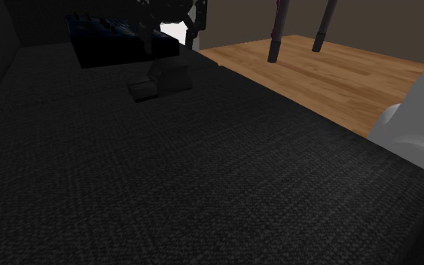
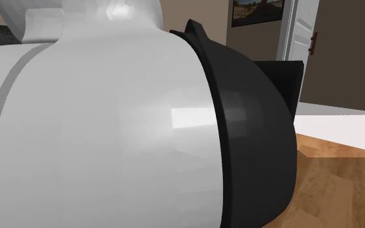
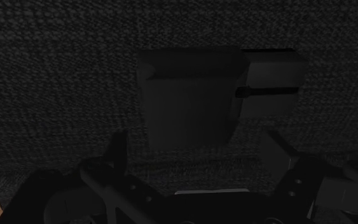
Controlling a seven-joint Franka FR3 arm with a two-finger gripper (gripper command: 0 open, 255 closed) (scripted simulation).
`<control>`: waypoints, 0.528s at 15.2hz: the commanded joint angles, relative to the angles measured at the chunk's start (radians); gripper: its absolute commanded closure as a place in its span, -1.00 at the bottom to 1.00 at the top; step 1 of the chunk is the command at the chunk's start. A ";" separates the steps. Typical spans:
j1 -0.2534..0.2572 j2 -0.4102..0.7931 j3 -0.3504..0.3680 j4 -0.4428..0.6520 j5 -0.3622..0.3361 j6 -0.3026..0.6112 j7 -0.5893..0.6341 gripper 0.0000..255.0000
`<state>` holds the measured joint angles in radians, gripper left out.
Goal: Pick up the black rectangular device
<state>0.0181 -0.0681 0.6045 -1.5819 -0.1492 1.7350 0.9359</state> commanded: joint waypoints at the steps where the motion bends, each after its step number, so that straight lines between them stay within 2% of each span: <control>1: 0.000 -0.007 -0.001 -0.032 0.003 0.027 0.004 -1.00; 5: -0.001 -0.019 -0.004 -0.078 0.009 0.064 0.005 -1.00; 6: -0.001 -0.019 -0.004 -0.079 0.009 0.064 0.006 1.00; 8: 0.000 -0.018 -0.003 -0.077 0.009 0.063 0.007 1.00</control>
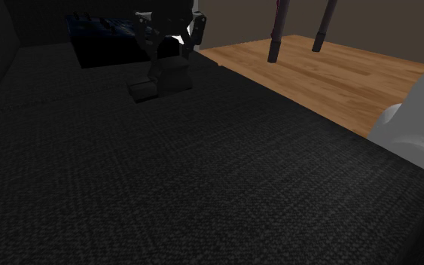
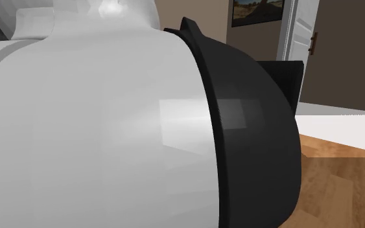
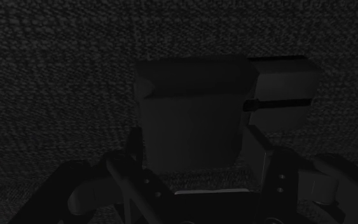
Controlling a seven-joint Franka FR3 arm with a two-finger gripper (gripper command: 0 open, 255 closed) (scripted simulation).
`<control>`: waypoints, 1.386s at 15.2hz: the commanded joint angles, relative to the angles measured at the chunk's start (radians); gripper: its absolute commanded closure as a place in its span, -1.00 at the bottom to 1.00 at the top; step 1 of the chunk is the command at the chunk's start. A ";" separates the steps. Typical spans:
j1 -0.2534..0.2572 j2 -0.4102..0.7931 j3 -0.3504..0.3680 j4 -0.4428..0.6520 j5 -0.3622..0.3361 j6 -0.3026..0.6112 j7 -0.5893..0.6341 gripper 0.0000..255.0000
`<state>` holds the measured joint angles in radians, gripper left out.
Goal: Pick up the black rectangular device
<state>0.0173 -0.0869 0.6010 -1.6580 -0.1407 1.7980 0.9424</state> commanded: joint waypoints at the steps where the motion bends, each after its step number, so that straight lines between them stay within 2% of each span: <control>1: 0.000 0.000 0.000 -0.002 0.001 0.001 0.000 1.00; 7: 0.000 0.000 0.000 -0.002 0.001 0.001 -0.001 1.00; 21: 0.018 0.095 0.027 0.288 -0.058 -0.215 0.005 1.00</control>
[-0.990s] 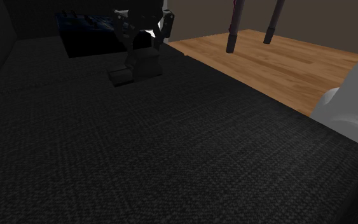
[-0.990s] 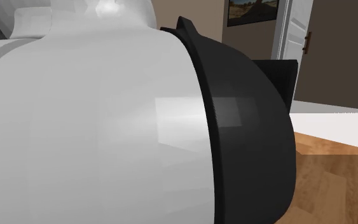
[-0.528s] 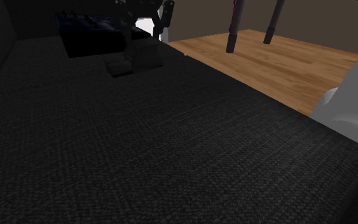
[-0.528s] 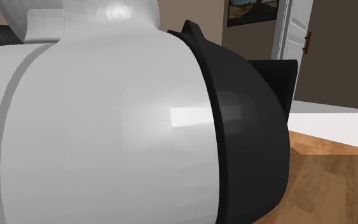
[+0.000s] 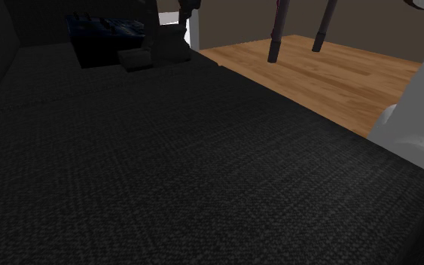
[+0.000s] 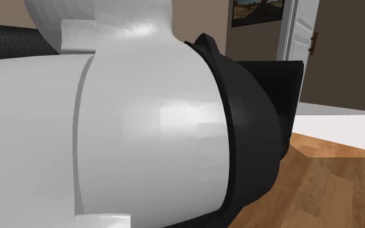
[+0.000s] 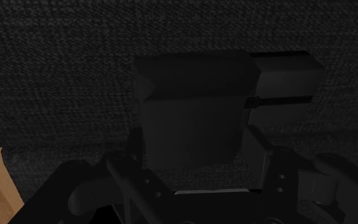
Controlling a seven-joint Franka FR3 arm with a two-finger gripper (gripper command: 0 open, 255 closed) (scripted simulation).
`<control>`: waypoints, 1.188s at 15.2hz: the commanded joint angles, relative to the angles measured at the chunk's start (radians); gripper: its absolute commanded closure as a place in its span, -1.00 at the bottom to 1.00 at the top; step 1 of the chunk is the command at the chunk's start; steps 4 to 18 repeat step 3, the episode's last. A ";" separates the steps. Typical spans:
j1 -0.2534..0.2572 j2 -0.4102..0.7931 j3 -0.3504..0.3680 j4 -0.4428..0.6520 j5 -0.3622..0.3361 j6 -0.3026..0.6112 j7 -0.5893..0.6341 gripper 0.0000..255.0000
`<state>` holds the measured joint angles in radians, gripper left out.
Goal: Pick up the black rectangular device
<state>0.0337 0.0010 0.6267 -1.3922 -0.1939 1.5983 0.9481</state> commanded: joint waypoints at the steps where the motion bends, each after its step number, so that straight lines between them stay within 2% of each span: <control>1: 0.005 0.018 0.005 0.047 -0.012 -0.033 0.001 1.00; 18: 0.005 0.019 0.005 0.051 -0.013 -0.036 0.001 1.00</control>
